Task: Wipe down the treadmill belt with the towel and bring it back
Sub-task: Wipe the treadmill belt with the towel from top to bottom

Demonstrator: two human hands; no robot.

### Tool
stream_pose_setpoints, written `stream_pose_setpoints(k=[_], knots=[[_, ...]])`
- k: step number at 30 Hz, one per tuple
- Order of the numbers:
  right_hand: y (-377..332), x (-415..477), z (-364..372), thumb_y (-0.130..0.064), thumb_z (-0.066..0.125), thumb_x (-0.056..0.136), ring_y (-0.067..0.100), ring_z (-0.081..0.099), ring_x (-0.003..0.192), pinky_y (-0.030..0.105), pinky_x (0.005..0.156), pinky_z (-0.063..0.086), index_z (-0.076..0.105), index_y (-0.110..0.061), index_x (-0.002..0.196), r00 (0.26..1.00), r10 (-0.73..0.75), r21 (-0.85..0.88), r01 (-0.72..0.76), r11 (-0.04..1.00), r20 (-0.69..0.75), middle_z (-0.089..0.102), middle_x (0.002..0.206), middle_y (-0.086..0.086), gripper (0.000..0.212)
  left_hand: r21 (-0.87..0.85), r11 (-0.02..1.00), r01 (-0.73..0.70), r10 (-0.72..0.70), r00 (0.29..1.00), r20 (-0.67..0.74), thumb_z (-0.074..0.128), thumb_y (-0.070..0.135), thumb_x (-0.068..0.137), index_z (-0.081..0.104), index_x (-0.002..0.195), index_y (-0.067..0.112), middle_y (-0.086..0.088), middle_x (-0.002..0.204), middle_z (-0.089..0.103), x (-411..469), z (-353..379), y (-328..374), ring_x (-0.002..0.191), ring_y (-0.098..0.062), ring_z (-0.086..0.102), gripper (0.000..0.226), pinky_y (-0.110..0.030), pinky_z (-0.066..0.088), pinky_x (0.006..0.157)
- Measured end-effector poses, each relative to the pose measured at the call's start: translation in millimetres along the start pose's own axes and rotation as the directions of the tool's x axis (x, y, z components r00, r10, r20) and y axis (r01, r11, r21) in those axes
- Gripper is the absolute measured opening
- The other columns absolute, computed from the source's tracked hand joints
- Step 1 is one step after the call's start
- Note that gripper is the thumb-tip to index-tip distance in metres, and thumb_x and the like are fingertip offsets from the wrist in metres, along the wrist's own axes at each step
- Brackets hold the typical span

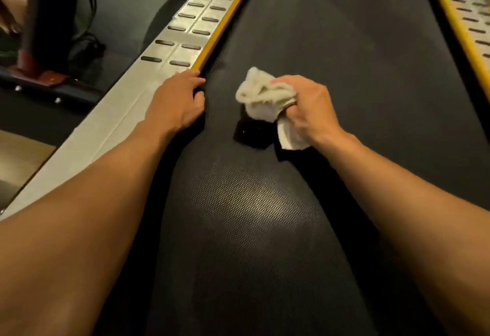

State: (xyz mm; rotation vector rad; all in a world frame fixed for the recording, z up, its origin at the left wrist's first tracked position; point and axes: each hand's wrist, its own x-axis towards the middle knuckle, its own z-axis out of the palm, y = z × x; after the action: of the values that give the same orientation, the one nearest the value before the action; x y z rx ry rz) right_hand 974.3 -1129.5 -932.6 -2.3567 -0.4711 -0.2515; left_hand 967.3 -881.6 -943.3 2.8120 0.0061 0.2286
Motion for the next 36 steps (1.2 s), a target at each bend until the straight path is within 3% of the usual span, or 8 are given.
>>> stream_pose_setpoints(k=[5,10,14,17,21,26,32,36], knots=[[18,-18,1,-0.014,0.051,0.078,0.03,0.06,0.085,0.03,0.065,0.037,0.066,-0.018,0.091,0.976,0.21,-0.264,-0.187,0.946,0.061,0.064,0.088,0.006,0.021,0.011,1.0,-0.019,0.019,0.999,0.03,0.048,0.022,0.094,0.054,0.137,0.012,-0.005,0.148,0.044,-23,-4,1,0.135,-0.026,0.041,0.044,-0.039,0.03,0.113],[-16,-57,-8,-0.007,0.054,0.066,0.016,0.065,0.09,0.033,0.08,0.049,0.073,-0.022,0.093,0.96,-0.223,0.074,0.214,0.974,0.17,0.072,0.098,-0.001,0.036,0.091,0.995,0.033,-0.034,0.999,0.011,0.048,0.017,0.089,0.063,0.123,0.016,-0.011,0.128,0.056,-33,-1,15,0.113,-0.031,0.055,0.036,-0.045,0.048,0.095],[35,-22,-25,-0.015,0.05,0.068,0.032,0.062,0.085,0.04,0.07,0.051,0.063,-0.019,0.086,0.992,0.123,-0.225,-0.121,0.967,-0.004,0.066,0.09,0.004,0.023,0.214,0.967,0.138,-0.145,0.989,0.018,0.048,0.017,0.092,0.068,0.103,0.007,-0.017,0.109,0.055,-35,1,39,0.094,-0.035,0.058,0.025,-0.041,0.051,0.078],[21,-47,-6,-0.016,0.059,0.071,0.033,0.061,0.089,0.033,0.071,0.048,0.065,-0.021,0.095,0.989,0.088,-0.299,-0.049,0.953,0.119,0.067,0.097,0.003,0.025,0.202,0.954,0.221,-0.234,0.971,0.041,0.045,0.011,0.093,0.064,0.098,-0.003,-0.023,0.112,0.06,-26,4,61,0.107,-0.039,0.055,0.024,-0.044,0.046,0.091],[-5,-59,-30,-0.021,0.052,0.075,0.032,0.066,0.09,0.034,0.075,0.051,0.073,-0.016,0.09,0.976,-0.132,-0.166,0.161,0.973,0.171,0.072,0.095,0.005,0.026,0.071,0.989,0.127,-0.133,0.987,0.09,0.041,0.016,0.095,0.051,0.134,0.008,-0.015,0.146,0.041,-30,32,75,0.137,-0.034,0.034,0.042,-0.045,0.028,0.114],[62,-22,-50,-0.016,0.052,0.072,0.032,0.058,0.09,0.035,0.069,0.041,0.059,-0.02,0.093,0.974,0.217,-0.308,-0.227,0.924,-0.069,0.063,0.091,0.001,0.023,0.133,0.991,0.018,-0.011,0.999,-0.052,0.038,0.023,0.097,0.048,0.139,0.009,-0.015,0.146,0.042,-29,55,87,0.137,-0.032,0.034,0.045,-0.044,0.021,0.119],[19,-75,-32,-0.009,0.055,0.071,0.031,0.053,0.08,0.037,0.065,0.041,0.057,-0.011,0.085,0.976,-0.077,-0.244,0.127,0.961,0.204,0.062,0.083,0.006,0.013,0.109,0.994,-0.025,0.029,0.999,-0.037,0.039,0.023,0.098,0.047,0.14,0.012,-0.011,0.146,0.042,-29,55,93,0.137,-0.028,0.035,0.044,-0.041,0.019,0.119],[53,-37,-47,-0.009,0.046,0.073,0.03,0.049,0.075,0.033,0.059,0.034,0.054,-0.012,0.084,0.998,0.053,-0.289,-0.056,0.956,-0.019,0.053,0.08,0.003,0.013,0.103,0.994,0.02,-0.017,0.999,-0.027,0.042,0.023,0.097,0.048,0.139,0.012,-0.01,0.146,0.042,-34,48,98,0.138,-0.029,0.035,0.044,-0.04,0.021,0.118]])
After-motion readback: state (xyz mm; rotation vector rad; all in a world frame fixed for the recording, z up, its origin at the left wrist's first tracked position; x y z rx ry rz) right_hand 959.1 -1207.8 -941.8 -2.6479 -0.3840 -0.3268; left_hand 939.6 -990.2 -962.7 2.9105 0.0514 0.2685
